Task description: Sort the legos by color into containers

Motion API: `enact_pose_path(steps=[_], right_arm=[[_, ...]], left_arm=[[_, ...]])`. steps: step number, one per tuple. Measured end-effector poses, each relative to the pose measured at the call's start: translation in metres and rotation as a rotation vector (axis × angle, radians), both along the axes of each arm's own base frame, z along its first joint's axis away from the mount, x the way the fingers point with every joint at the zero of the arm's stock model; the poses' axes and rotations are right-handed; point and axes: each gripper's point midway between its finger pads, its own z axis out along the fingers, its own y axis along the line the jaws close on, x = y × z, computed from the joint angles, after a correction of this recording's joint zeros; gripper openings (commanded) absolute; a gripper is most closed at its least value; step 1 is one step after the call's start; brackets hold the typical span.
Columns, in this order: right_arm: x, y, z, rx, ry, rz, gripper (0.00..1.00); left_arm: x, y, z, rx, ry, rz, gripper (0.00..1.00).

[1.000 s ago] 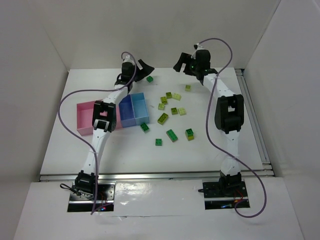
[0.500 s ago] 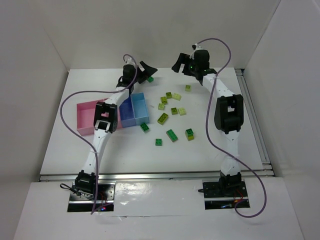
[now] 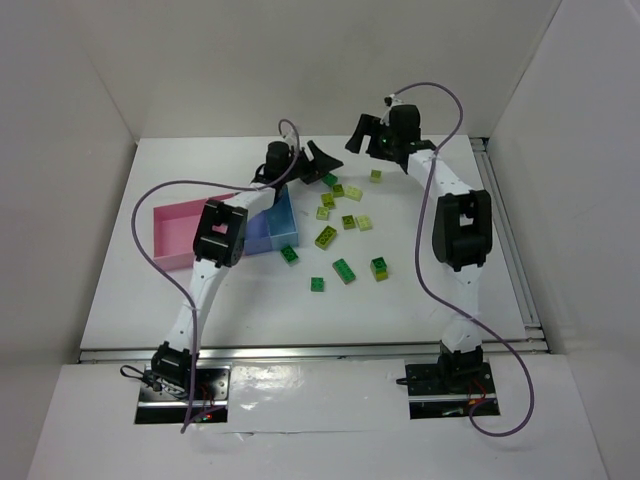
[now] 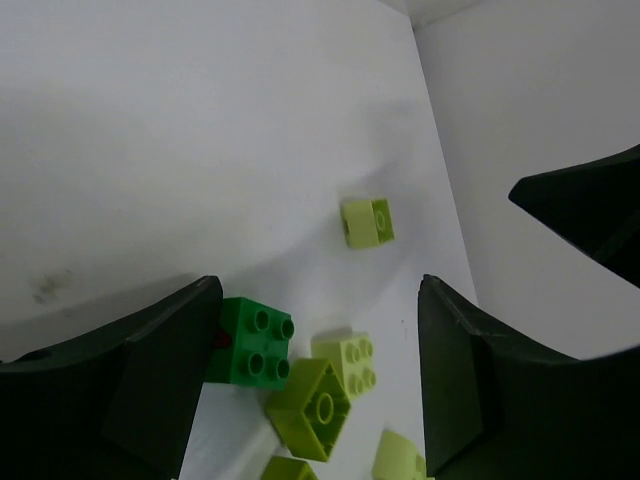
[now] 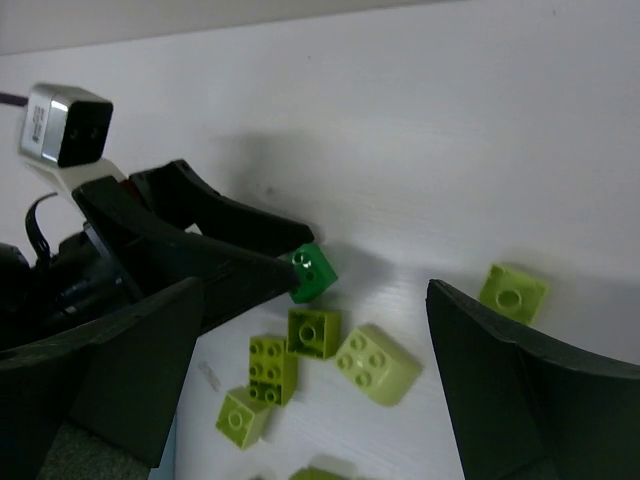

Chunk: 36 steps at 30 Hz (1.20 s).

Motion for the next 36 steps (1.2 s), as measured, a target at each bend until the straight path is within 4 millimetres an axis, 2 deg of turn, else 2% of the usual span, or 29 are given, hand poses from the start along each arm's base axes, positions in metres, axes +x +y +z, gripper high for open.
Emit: enact_pose_path(steps=[2,5,7,9,11,13,16,18,19,21,23,24,27,29,32,35,36], right_arm=[[-0.013,-0.006,-0.001,-0.012,0.014,-0.009,0.98],[-0.044,-0.018,0.004,-0.032,0.037,-0.025,0.96],[-0.054,-0.024,0.014,-0.045,0.026,-0.026,0.95],[-0.055,-0.024,0.029,-0.067,-0.012,-0.013,0.95],[-0.053,-0.024,0.039,-0.101,-0.035,-0.001,0.95],[-0.05,-0.017,0.043,-0.149,-0.036,0.024,0.95],[-0.034,0.007,0.045,-0.237,-0.051,0.055,0.95],[-0.022,0.03,0.041,-0.28,-0.068,0.082,0.95],[-0.018,0.039,0.035,-0.298,-0.065,0.093,0.95],[-0.019,0.059,0.013,-0.331,-0.037,0.131,0.95],[-0.022,0.071,-0.008,-0.358,-0.003,0.155,0.96],[-0.023,0.075,-0.017,-0.37,0.009,0.164,0.96],[-0.021,0.082,-0.046,-0.406,0.039,0.171,0.96],[-0.016,0.082,-0.058,-0.423,0.048,0.166,0.96],[-0.011,0.079,-0.074,-0.45,0.06,0.149,0.98],[-0.009,0.074,-0.085,-0.474,0.071,0.134,0.98],[-0.009,0.073,-0.088,-0.479,0.075,0.131,0.94]], left_arm=[[-0.01,-0.007,0.0,0.001,0.025,-0.017,0.83],[-0.015,-0.009,0.005,0.021,0.033,-0.023,0.85],[-0.011,-0.004,0.016,0.032,0.025,-0.012,0.87],[-0.005,0.007,0.036,0.048,0.001,0.011,0.91],[0.002,0.023,0.066,0.065,-0.042,0.048,0.98],[0.006,0.037,0.108,0.082,-0.098,0.092,1.0],[0.0,0.065,0.188,0.105,-0.201,0.177,1.0],[-0.01,0.082,0.225,0.153,-0.229,0.234,1.0],[-0.021,0.09,0.259,0.162,-0.27,0.262,1.0],[-0.043,0.113,0.304,0.234,-0.32,0.321,1.0],[-0.064,0.134,0.333,0.308,-0.361,0.382,1.0],[-0.075,0.146,0.34,0.353,-0.371,0.413,1.0],[-0.11,0.186,0.339,0.492,-0.349,0.509,1.0],[-0.129,0.208,0.32,0.573,-0.299,0.556,1.0],[-0.155,0.232,0.276,0.663,-0.177,0.583,1.0],[-0.184,0.242,0.226,0.716,-0.033,0.567,1.0],[-0.194,0.244,0.211,0.725,0.012,0.559,1.0]])
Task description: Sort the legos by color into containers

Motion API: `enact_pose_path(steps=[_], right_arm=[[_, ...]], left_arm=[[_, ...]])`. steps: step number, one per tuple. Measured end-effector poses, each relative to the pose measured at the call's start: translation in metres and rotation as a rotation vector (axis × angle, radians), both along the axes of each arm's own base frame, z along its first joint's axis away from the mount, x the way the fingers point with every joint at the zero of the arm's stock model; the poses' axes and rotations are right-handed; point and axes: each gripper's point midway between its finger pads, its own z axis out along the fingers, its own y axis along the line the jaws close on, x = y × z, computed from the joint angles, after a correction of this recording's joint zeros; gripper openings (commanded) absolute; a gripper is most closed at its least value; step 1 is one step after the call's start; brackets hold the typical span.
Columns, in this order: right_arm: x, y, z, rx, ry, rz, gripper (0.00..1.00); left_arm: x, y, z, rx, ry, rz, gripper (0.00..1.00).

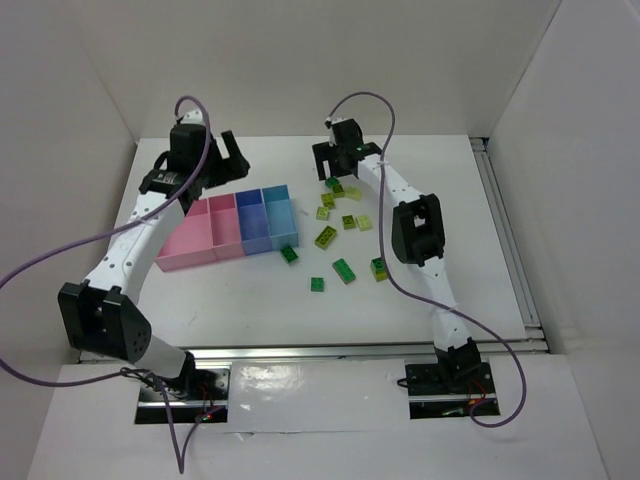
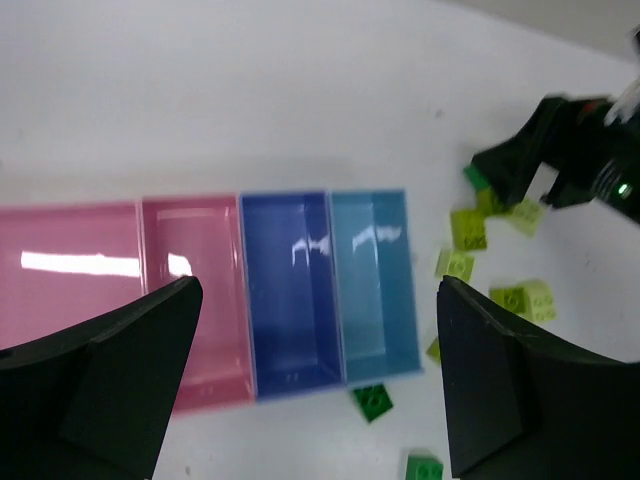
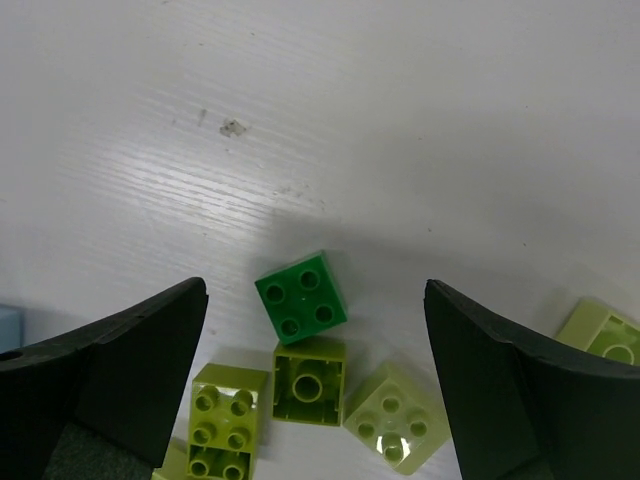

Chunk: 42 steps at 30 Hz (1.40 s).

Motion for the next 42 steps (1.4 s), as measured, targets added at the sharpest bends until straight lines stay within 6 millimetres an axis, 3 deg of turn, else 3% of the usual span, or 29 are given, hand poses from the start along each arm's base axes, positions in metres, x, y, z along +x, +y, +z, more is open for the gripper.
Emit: enact_pose_path(steps=[3,6,11,17,22,24,27,32,35,38,42], right_arm=[[0.001,-0.002,-0.013,-0.017,0.011,-0.004,0.77],[-0.001,-0.003,-0.027,-0.025,0.033,0.001,0.65],[-0.005,-0.002,-0.034,-0.037,0.049,0.008,0.56],[-0.007,0.001,-0.036,-0.047,0.05,0.013,0.32],[-0.014,0.002,-0.034,-0.019,0.041,0.002,0.32],[-0.027,0.002,-0.028,0.001,0.043,0.0,0.32],[-0.039,0.012,0.003,0.046,-0.01,0.004,0.31],[-0.052,0.06,0.095,0.157,-0.191,0.063,0.31],[-0.074,0.093,0.134,0.206,-0.253,0.122,0.31],[-0.095,0.123,0.143,0.237,-0.259,0.192,0.33],[-0.116,0.135,0.116,0.222,-0.188,0.238,0.36]], left_arm=[[-0.031,0.005,-0.039,-0.022,0.115,0.028,0.99],[-0.046,0.007,-0.051,-0.034,0.163,0.043,0.99],[-0.057,0.01,-0.044,-0.038,0.159,0.054,0.99],[-0.068,0.012,-0.038,-0.04,0.149,0.052,0.99],[-0.071,0.012,-0.041,-0.035,0.162,0.048,1.0],[-0.073,0.013,-0.043,-0.031,0.171,0.049,1.0],[-0.077,0.016,-0.05,-0.018,0.198,0.061,1.0],[-0.087,0.026,-0.065,0.009,0.266,0.096,1.0],[-0.088,0.034,-0.079,0.013,0.321,0.121,1.0],[-0.089,0.04,-0.09,0.002,0.363,0.153,1.0],[-0.091,0.046,-0.09,-0.019,0.37,0.188,1.0]])
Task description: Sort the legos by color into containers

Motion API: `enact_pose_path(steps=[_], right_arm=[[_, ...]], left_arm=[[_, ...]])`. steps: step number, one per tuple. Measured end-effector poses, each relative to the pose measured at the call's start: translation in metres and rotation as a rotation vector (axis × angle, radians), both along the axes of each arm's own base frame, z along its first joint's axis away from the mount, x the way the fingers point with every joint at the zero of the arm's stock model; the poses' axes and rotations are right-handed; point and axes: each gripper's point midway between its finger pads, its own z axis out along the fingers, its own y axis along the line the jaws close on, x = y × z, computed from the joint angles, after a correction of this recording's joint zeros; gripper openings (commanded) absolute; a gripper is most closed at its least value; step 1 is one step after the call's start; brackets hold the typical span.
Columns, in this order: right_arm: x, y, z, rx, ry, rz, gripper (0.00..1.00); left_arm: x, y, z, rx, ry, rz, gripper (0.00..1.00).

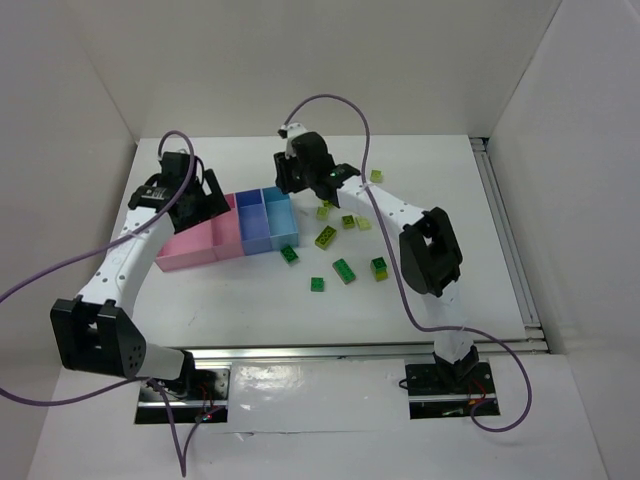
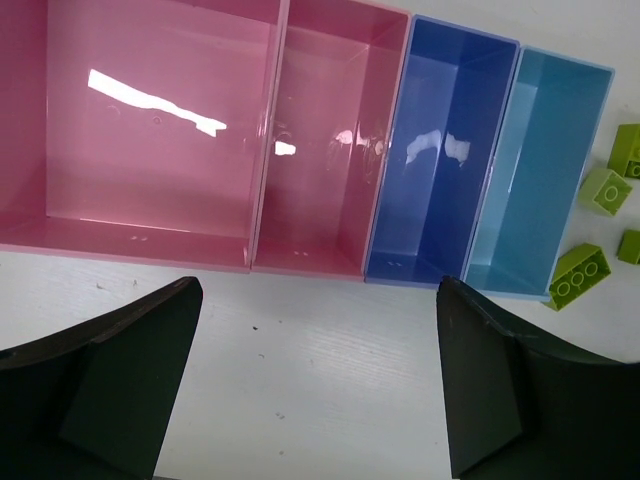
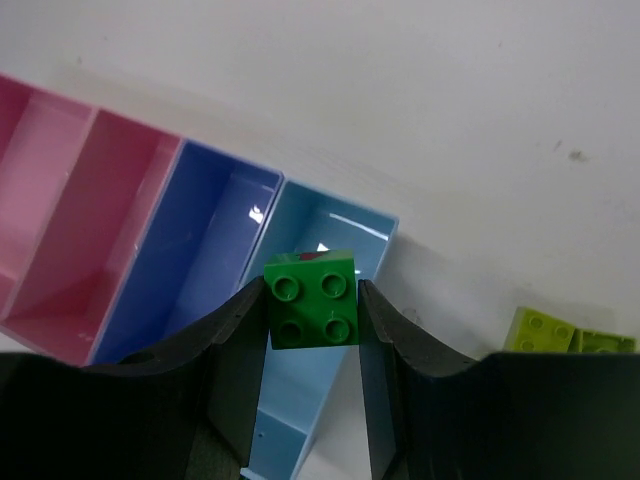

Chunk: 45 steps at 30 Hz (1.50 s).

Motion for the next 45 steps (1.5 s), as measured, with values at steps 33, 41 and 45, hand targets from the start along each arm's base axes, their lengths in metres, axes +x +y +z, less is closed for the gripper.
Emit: enact_pose_path(steps=[33,41,45], right_arm=[[-0.127,-0.086,-0.029,-0.068,0.123,-0.046,0.82],[-0.185,-0.129,-0.068,-0.077,0.297,-0.128,0.8],[-0.207,-0.139,-0.075,-0.048,0.349,-0.168,0.8]], left_arm=[[-0.05,-0.113,-0.03,-0.092,0.085,-0.25,0.71],[-0.056,-0.175,-0.082,-0.14,0.314,-0.117,0.77],[-0.053,-0.194,-0.108,-0.118,0.373,-0.063,0.82]])
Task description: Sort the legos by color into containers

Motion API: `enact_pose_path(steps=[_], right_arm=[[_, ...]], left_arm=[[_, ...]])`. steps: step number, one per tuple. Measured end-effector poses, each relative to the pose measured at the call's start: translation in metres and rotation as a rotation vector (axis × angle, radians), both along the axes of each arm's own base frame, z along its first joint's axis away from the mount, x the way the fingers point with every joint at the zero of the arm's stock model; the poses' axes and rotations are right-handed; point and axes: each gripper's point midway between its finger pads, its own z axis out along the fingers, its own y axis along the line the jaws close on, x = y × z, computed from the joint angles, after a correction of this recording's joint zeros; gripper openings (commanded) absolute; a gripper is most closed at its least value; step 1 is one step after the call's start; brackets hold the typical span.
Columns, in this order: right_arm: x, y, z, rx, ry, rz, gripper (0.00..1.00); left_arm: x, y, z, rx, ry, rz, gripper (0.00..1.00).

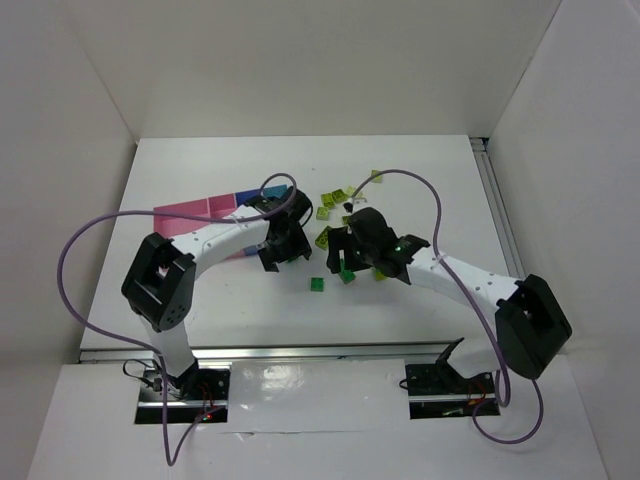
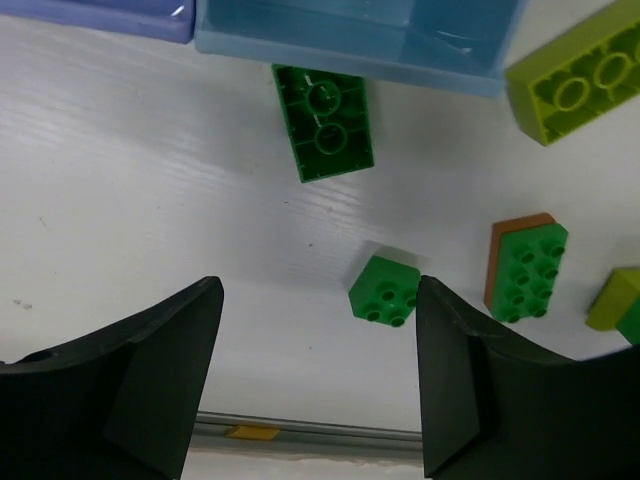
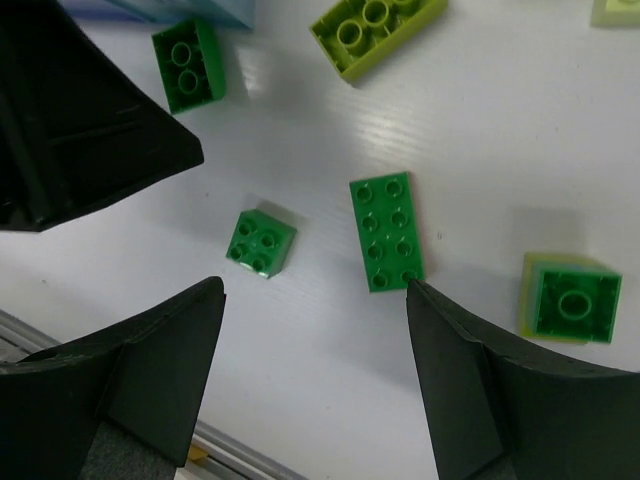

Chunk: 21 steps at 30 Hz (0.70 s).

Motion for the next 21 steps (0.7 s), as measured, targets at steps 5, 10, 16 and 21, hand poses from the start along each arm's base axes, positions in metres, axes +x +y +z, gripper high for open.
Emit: enact_pose_path(steps=[5,10,16,21], right_arm=[[-0.017,0.0,0.0,0.023,0.022,-0.02,0.8],[-0.021,0.002,0.0,0.031,0.03,-0.026,0.8],[-0.027,0.007,-0.003,0.034,0.044,-0.004,0.8],[-0.049,0.028,-0.011,0.046,0.091,0.047,0.8]], left_arm=[[0.003,0.004,-0.01,0.023,0.013,0.076,0.83],[0.015,0.011,-0.026,0.041,0.017,0.126,0.76],[0.026,0.009,-0.057,0.065,0.036,0.132,0.75],[0.033,0.004,-0.059,0.05,0.015,0.106,0.56]])
